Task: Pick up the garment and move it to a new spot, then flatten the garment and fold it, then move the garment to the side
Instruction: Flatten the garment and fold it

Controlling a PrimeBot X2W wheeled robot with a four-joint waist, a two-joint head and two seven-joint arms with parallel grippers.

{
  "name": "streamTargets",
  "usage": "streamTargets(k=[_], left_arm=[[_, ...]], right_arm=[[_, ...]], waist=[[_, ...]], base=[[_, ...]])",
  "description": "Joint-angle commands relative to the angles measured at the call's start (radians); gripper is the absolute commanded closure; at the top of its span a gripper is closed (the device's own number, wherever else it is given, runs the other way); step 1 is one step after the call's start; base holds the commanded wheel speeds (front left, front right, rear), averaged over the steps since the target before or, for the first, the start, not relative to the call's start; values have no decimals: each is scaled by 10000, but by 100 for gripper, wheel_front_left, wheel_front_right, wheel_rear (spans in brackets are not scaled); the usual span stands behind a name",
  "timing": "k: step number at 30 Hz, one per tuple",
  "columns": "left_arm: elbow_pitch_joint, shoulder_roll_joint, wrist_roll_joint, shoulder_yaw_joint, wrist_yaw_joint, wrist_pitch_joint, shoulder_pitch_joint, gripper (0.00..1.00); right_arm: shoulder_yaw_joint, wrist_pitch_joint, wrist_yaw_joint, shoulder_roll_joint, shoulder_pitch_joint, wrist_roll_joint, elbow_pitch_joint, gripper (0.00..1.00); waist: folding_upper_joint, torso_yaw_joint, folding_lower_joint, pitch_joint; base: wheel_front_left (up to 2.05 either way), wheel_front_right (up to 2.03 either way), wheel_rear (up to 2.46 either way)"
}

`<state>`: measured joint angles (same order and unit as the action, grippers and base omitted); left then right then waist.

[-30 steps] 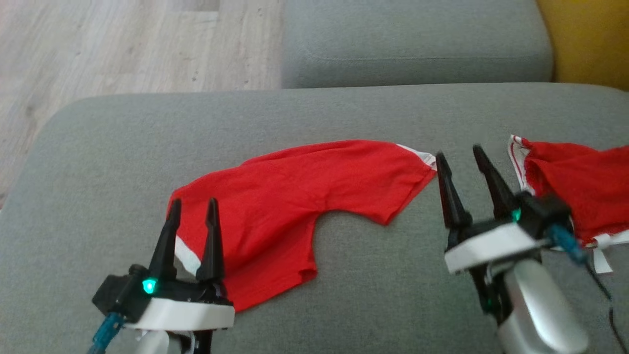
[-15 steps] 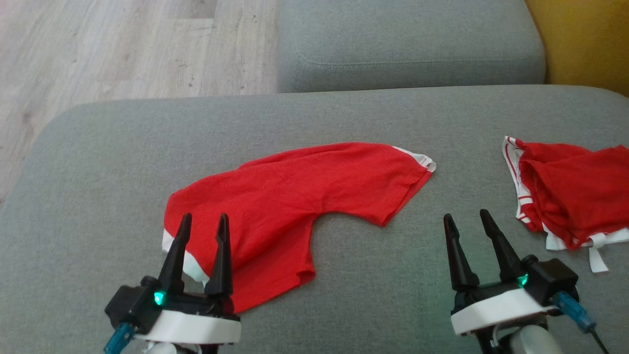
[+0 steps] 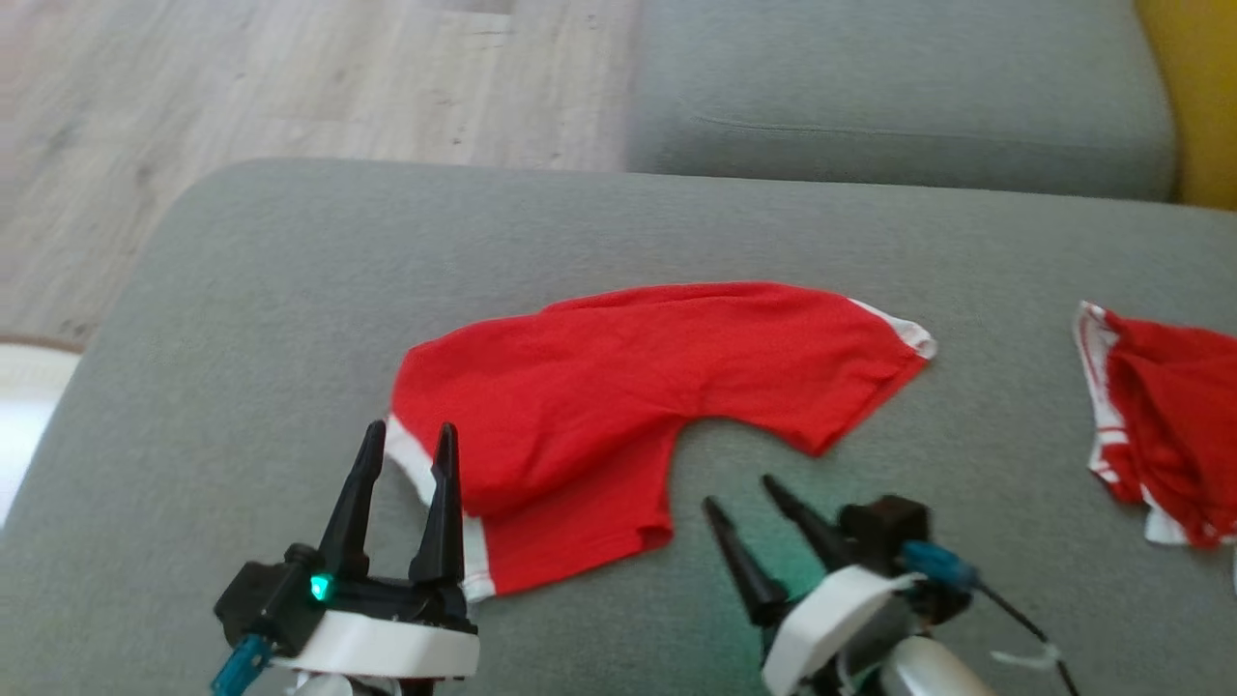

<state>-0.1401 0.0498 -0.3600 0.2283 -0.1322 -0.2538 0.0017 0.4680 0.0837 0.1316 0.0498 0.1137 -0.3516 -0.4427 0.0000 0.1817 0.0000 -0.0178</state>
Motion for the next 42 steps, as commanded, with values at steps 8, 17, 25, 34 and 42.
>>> streamTargets(k=[8,17,25,34,42], left_arm=[[191,5,-20,-135,15,-80,-566,0],[174,5,-41,-169,15,-80,-611,0],[189,5,-143,-83,15,-80,-713,0],[154,5,-189,-165,15,-80,-700,0],[208,5,-121,-327,15,-80,-470,0]], right_arm=[[1309,-849,-9,5,1400,-1145,-1110,0],[1707,-1070,-9,5,2017,-1385,-2531,0],[2359,-1381,-9,5,2328,-1608,-2960,0],[2419,-875,-9,5,2726,-1276,-3480,100],[1207,-77,-9,239,3014,-380,-4319,100]], waist=[[0,1023,0,254],[0,1356,0,408],[0,1287,0,532],[0,1223,0,447],[0,715,0,60]], base=[[0,0,0],[0,0,0],[0,0,0],[0,0,0],[0,0,0]])
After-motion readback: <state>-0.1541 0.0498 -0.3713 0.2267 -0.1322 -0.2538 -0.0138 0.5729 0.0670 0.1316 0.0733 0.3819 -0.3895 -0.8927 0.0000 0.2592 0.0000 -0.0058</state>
